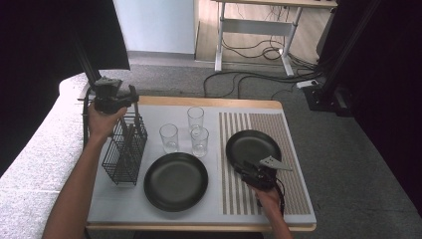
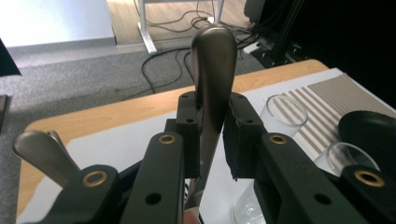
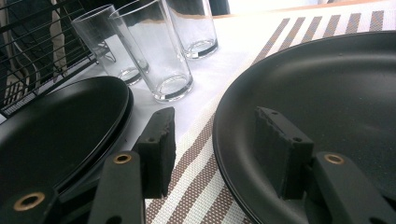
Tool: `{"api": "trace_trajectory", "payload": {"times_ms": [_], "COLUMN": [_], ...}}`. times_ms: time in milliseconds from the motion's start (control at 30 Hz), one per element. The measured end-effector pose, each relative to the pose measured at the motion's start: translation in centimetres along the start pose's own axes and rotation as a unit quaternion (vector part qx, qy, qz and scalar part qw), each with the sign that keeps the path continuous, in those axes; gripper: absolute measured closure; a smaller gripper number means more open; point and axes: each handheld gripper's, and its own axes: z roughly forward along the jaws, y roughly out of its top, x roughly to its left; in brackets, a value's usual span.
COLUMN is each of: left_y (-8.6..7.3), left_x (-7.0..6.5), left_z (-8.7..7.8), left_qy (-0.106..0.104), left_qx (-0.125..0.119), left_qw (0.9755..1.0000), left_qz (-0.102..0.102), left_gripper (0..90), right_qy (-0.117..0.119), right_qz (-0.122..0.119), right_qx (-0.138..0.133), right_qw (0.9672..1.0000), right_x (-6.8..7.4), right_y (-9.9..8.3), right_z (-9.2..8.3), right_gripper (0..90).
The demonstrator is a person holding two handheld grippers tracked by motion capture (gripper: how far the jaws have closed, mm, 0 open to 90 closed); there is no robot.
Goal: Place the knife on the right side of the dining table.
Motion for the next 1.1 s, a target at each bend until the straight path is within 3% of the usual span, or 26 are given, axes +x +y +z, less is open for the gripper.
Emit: {"api": "trace_trajectory", "payload": {"times_ms": [633,1100], "left_y": [2.5,3.7], "left_x": [-1.8,-2.6], "left_z": [-3.5,-5.3], "left_qy": [-0.002,-0.011], "left_qx": [-0.049,-0.080], "left_qw": [0.9984,0.9961], "left_qz": [0.029,0.035], "left_gripper": [77.1,77.2], "right_qy": [0.000,0.000], "right_qz": [-0.001,0.000], "right_qx": [-0.001,0.000], "right_qw": [1.0000,1.0000], "right_x": [0.1,0.0], "right_y": [0.0,0.0], "right_z": [0.1,0.1], "right_gripper": [48.7,48.7]}}
